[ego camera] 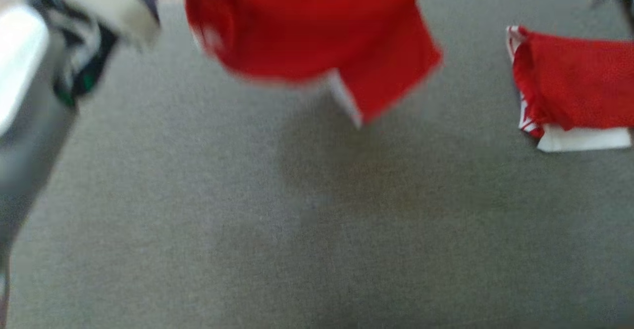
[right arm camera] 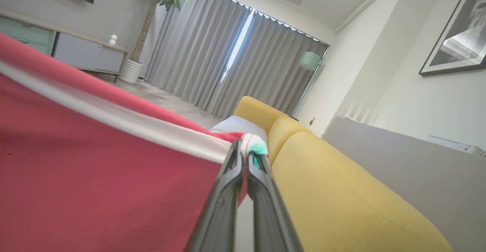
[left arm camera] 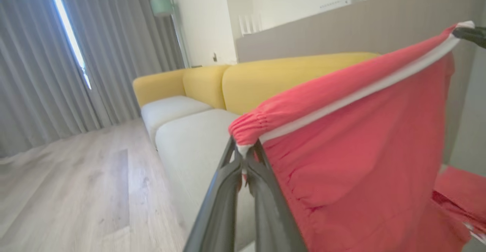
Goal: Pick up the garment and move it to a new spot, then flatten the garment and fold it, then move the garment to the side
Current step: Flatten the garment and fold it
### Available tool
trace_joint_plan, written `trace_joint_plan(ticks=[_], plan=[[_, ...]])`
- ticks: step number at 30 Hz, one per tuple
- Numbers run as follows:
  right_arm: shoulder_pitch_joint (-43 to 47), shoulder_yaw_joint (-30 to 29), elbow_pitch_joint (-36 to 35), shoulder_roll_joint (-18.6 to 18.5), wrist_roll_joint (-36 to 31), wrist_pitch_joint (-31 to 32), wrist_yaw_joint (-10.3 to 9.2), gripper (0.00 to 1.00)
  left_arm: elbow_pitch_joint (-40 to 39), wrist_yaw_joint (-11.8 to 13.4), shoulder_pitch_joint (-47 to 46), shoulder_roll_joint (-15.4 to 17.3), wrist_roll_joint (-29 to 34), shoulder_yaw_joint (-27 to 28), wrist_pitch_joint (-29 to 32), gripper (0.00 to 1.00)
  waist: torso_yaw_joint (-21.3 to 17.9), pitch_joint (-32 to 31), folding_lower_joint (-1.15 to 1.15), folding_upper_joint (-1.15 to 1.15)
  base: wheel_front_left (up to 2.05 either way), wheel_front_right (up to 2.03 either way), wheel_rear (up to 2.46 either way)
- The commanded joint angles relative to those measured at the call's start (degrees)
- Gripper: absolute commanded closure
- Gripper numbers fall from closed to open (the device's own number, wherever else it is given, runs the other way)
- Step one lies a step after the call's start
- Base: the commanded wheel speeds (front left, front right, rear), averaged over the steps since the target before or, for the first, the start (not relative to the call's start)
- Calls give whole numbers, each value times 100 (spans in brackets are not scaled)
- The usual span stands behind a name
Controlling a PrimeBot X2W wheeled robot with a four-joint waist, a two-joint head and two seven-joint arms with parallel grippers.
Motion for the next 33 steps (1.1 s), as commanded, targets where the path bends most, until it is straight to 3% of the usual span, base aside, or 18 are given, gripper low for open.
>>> trace_joint_plan(ticks=[1,8,14,20,27,32,33], plan=[[-464,-12,135,-72,-35,-165,-5,100,170,10,-592,173,105,405,-160,100,-70,524,-2,0,0,0,0],[-1780,-268,1931,327,-410,-1125,-5,100,1617,-186,-1727,-455,352,437,-1133,100,7,850,-2,0,0,0,0],[-1465,78,2984,535,-433,-1454,-5,100,2308,-360,-1423,-746,318,-21,-1604,100,145,804,-2,0,0,0,0],[-788,719,3804,511,-181,-1523,-5,100,2433,-388,-544,-794,181,-804,-1862,100,230,634,-2,0,0,0,0],[-163,1823,4136,317,607,-1283,-5,100,2076,-390,340,-497,-98,-1543,-2010,100,268,239,-2,0,0,0,0],[410,3168,3561,-140,1816,-485,-5,100,1852,-390,850,-310,-179,-1938,-2022,100,251,-211,-2,0,0,0,0],[410,3168,3561,-140,1816,-485,-5,100,1852,-390,850,-310,-179,-1938,-2022,100,251,-211,-2,0,0,0,0]])
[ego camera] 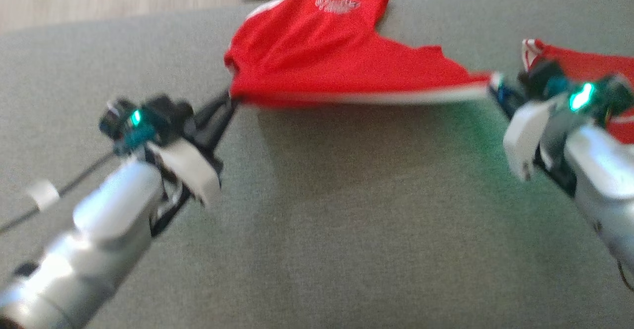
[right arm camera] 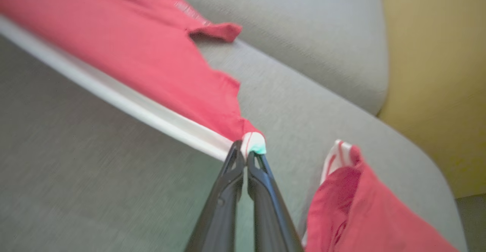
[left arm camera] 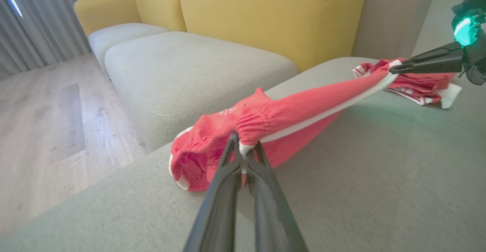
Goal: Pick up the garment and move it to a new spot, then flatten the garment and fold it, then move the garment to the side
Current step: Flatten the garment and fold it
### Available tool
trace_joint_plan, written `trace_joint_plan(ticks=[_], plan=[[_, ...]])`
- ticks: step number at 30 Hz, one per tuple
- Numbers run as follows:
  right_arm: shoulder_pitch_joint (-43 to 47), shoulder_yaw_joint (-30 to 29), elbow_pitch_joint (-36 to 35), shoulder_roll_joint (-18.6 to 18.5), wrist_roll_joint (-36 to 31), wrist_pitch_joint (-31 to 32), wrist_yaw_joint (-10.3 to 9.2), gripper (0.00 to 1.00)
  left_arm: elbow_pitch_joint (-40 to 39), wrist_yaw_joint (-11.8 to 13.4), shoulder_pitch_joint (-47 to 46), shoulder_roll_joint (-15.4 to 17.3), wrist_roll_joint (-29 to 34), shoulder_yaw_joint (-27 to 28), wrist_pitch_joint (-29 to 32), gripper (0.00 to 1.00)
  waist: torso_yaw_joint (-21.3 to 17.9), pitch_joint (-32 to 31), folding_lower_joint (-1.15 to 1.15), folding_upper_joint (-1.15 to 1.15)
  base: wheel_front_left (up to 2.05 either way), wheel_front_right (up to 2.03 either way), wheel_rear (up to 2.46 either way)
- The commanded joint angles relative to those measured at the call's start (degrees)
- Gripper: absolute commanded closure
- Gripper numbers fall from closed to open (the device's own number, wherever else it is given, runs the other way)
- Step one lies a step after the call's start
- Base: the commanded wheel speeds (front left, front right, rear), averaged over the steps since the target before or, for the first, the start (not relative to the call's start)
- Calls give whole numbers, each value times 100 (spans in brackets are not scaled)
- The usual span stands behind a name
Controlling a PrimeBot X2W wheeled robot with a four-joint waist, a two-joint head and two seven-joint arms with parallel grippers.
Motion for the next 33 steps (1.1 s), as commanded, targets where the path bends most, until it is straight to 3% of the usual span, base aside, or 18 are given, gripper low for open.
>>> trace_joint_plan(ticks=[1,9,19,25,33], plan=[[54,42,-98,-206,79,39,-5,100,-96,14,-116,259,-41,192,-64,100,-25,-225,1,0,0,0,0],[466,1837,-1884,-1693,1946,1170,-5,100,-646,170,769,414,-153,-100,-30,100,-109,-868,1,0,0,0,0],[1120,2122,-3426,-2991,2857,2009,-5,100,-2096,689,1733,852,-286,-368,311,100,-150,-1255,1,0,0,0,0],[1101,2123,-3735,-3207,2930,1828,-5,100,-2835,987,1911,1073,-315,-404,555,100,-118,-1230,1,0,0,0,0],[583,1878,-3441,-3004,2559,1326,-5,100,-2998,1273,1678,1169,-497,-71,665,100,53,-941,1,0,0,0,0]])
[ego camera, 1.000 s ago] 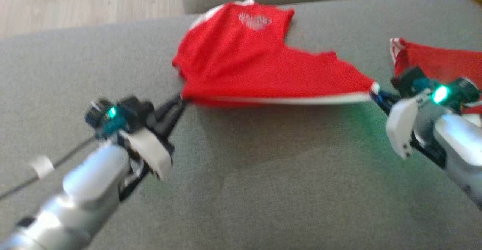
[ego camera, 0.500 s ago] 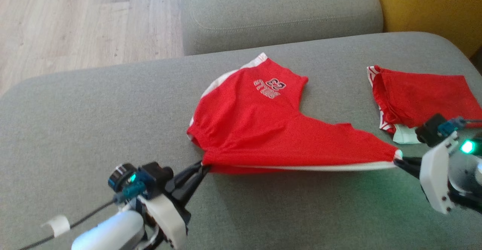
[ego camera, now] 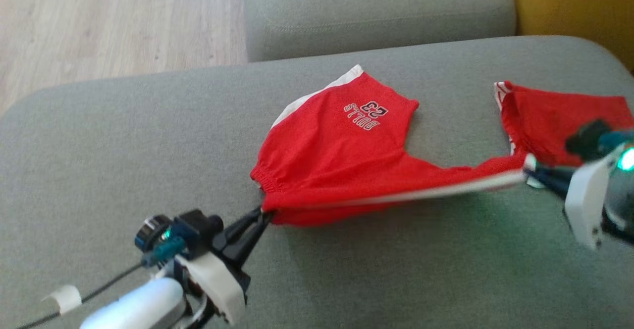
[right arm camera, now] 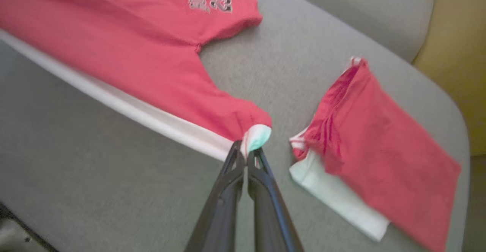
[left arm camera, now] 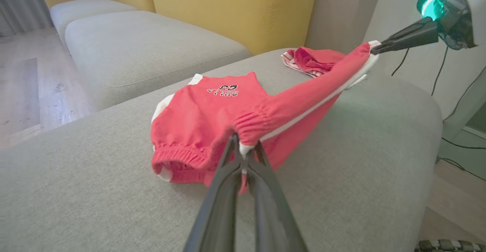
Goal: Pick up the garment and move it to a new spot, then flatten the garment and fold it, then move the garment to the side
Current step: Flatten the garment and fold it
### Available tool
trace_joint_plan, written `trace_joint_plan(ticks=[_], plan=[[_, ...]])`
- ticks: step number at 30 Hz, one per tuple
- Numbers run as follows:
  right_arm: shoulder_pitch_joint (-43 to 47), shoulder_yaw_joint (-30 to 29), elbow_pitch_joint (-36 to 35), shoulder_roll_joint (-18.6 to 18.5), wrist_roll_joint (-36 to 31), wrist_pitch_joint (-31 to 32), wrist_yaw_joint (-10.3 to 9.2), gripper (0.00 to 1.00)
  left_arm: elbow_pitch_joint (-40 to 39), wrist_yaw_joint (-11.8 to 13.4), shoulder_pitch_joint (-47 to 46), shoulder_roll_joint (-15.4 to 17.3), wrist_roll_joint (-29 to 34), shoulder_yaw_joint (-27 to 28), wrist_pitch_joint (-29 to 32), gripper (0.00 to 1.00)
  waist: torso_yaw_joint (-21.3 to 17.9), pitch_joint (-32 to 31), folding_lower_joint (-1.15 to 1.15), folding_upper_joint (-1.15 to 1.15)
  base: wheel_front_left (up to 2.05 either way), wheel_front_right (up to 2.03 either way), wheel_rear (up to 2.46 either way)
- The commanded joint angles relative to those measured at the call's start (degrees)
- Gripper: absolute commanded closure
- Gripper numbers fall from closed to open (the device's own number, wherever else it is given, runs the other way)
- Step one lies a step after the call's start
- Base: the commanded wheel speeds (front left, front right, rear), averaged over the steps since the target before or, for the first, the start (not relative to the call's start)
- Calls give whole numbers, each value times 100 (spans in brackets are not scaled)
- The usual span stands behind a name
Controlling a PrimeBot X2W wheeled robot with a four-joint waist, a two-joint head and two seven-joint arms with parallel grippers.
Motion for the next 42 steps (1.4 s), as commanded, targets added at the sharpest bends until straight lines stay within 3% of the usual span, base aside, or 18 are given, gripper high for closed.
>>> trace_joint_plan(ticks=[1,9,21,32,42], plan=[[-253,-198,112,-122,-135,-134,-5,100,-94,76,-467,229,-43,429,-18,100,96,177,0,0,0,0,0],[-1148,-521,760,280,-538,-344,-5,100,267,34,-1045,-25,-38,590,98,100,548,860,0,0,0,0,0],[-2184,-211,1693,809,-750,-217,-5,100,1131,-162,-1678,-683,38,541,148,100,1218,1549,0,0,0,0,0],[-3043,18,2366,870,-849,-132,-5,100,2052,-444,-2418,-1344,131,543,11,100,1658,2282,0,0,0,0,0],[-3135,91,2723,986,-967,-181,-5,100,2733,-694,-2670,-1743,166,448,-171,100,1869,2529,0,0,0,0,0]])
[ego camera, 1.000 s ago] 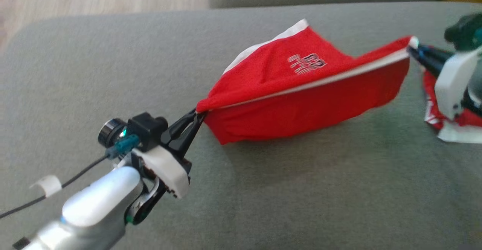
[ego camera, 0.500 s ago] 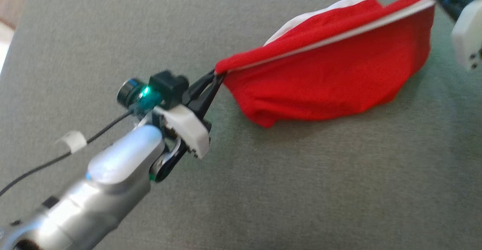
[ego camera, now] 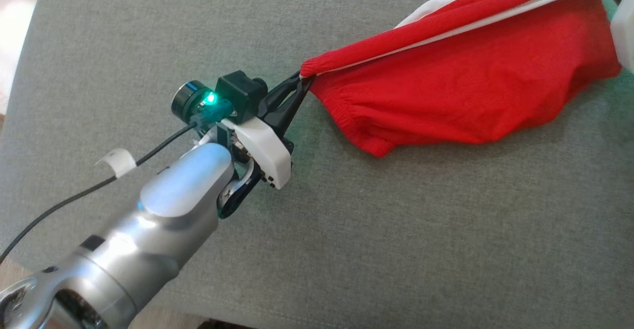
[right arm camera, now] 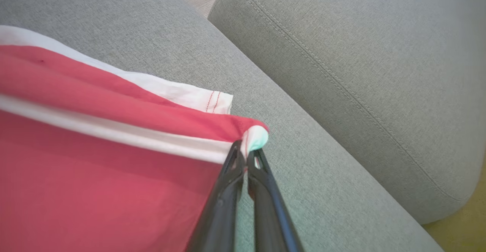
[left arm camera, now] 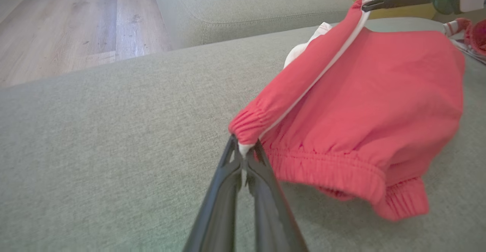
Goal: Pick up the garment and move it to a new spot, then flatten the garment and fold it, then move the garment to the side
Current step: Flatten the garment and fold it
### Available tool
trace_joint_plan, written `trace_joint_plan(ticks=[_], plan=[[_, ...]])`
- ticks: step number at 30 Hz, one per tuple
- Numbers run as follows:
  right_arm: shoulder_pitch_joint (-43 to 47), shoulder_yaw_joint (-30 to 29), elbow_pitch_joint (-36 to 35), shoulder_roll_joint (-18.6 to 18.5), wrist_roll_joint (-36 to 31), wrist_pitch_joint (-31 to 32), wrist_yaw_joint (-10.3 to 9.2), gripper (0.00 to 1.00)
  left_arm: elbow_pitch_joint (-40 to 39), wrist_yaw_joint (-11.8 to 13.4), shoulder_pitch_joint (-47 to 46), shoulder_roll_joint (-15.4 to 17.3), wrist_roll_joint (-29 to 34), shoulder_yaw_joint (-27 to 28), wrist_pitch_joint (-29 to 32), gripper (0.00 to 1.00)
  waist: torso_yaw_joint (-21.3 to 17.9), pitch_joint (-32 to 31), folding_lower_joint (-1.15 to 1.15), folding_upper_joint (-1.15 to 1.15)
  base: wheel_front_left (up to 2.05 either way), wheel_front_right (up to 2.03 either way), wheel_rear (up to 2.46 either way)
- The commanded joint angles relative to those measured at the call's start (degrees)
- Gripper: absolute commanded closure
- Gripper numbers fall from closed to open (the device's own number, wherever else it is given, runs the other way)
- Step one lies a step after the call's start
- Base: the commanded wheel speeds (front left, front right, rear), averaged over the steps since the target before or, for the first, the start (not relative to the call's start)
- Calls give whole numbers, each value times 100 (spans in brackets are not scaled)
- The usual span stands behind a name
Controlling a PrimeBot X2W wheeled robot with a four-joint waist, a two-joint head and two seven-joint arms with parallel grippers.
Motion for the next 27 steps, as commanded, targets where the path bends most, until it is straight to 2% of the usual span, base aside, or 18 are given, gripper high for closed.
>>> trace_joint_plan(ticks=[1,2,3,4,5,6,8,11,16,21,25,27], plan=[[-70,-39,65,-100,-41,-54,-5,100,54,-7,-282,160,17,163,-68,100,39,49,-1,0,0,0,0],[-101,-37,84,-89,-49,-128,-5,87,98,-25,-303,136,19,157,-83,100,50,71,-1,0,0,0,0],[-137,-36,124,-68,-65,-219,-5,0,142,-40,-323,113,22,151,-100,100,59,86,-1,0,0,0,0],[-165,-36,176,-34,-70,-301,-5,0,186,-52,-341,89,21,148,-114,80,67,97,-1,0,0,0,0],[-188,-35,222,1,-86,-394,-5,0,231,-62,-354,65,13,148,-125,54,74,105,-1,0,0,0,0],[-226,-34,303,30,-138,-501,-5,0,279,-70,-360,40,-12,157,-123,33,78,110,-1,0,0,0,0],[-310,-46,566,109,-276,-745,-5,0,359,-98,-378,2,-38,156,-121,27,77,111,-1,0,0,0,0],[-357,-118,979,296,-390,-1110,-5,0,465,-124,-386,-36,-53,149,-165,0,59,73,-1,0,0,0,0],[-304,-364,1535,567,-345,-1563,-5,0,577,-105,-340,-19,-105,201,-268,0,-32,-94,-1,0,0,0,0],[-29,-882,2001,986,-50,-2326,-5,0,540,69,-190,132,-253,532,-560,0,-257,-480,-1,0,0,0,0],[222,-1519,1956,1202,291,-2578,-5,0,228,336,37,348,-319,1022,-704,0,-482,-840,-1,0,0,0,0],[319,-2046,1596,1202,322,-2587,-5,0,-94,511,188,477,-248,1386,-719,0,-599,-998,-1,0,0,0,0]])
